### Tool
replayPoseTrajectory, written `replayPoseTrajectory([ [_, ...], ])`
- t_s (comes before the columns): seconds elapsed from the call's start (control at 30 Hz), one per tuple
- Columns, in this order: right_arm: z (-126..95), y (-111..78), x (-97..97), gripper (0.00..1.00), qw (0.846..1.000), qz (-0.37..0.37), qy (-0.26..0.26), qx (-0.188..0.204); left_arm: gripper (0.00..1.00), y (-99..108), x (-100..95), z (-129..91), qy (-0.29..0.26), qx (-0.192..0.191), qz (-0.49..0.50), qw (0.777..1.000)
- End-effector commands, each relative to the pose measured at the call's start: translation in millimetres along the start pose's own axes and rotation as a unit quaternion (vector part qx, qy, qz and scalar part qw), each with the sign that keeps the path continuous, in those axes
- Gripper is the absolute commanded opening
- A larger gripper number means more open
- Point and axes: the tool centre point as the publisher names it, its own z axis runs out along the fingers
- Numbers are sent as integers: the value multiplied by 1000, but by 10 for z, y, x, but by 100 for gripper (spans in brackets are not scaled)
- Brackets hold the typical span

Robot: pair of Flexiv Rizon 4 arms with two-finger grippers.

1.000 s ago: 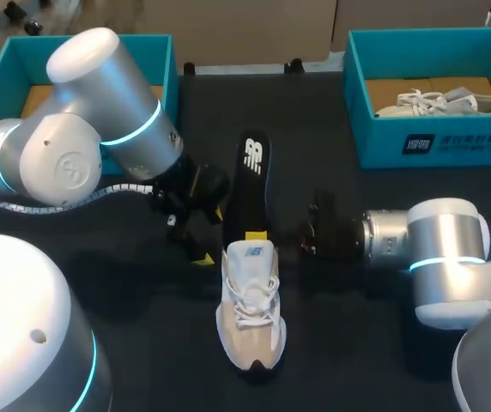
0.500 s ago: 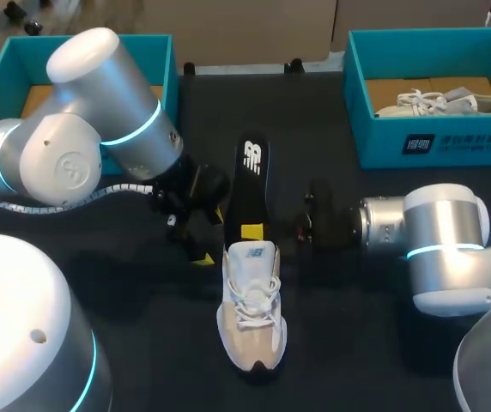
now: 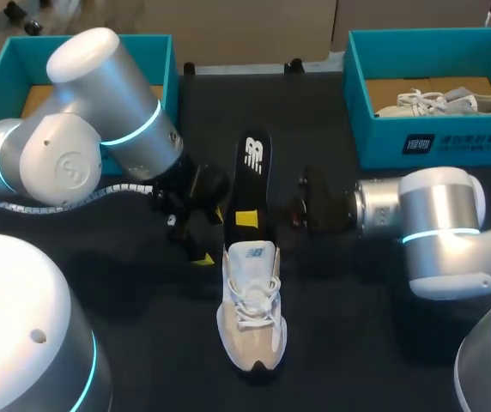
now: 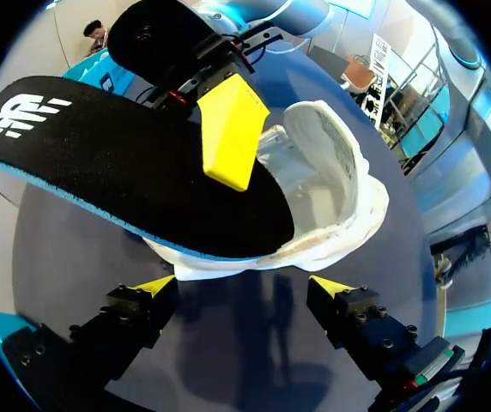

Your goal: Take the shoe out of the shoebox, open the shoe tongue, remove and reinsert the insole, then place the shoe into the shoebox

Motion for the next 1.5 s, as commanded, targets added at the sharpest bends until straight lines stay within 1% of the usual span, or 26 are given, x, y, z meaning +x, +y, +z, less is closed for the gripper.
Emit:
replayPoseTrajectory([
  [0.03,-6,28,-38,35,1000,2,1,-11,100,3,0,4,0,0,0,1000],
  [0.2,-28,35,-57,35,1000,0,0,-30,100,3,0,4,0,0,0,1000],
  [0.3,-37,45,-57,33,999,-1,-1,-36,100,3,0,4,0,0,0,1000],
  [0.43,-38,55,-55,27,999,0,-1,-40,100,3,0,4,0,0,0,1000],
  [0.5,-35,59,-61,20,999,4,-3,-45,100,3,0,4,0,0,0,1000],
  [0.53,-32,57,-66,3,999,5,-2,-45,100,3,0,4,0,0,0,1000],
  [0.57,-27,52,-72,0,999,7,-2,-44,100,3,0,4,0,0,0,1000],
  [0.9,-30,-74,-126,0,998,35,-7,-42,100,3,0,4,0,0,0,1000],
  [1.5,-23,-519,-62,0,996,83,-3,-13,100,3,0,4,0,0,0,1000],
])
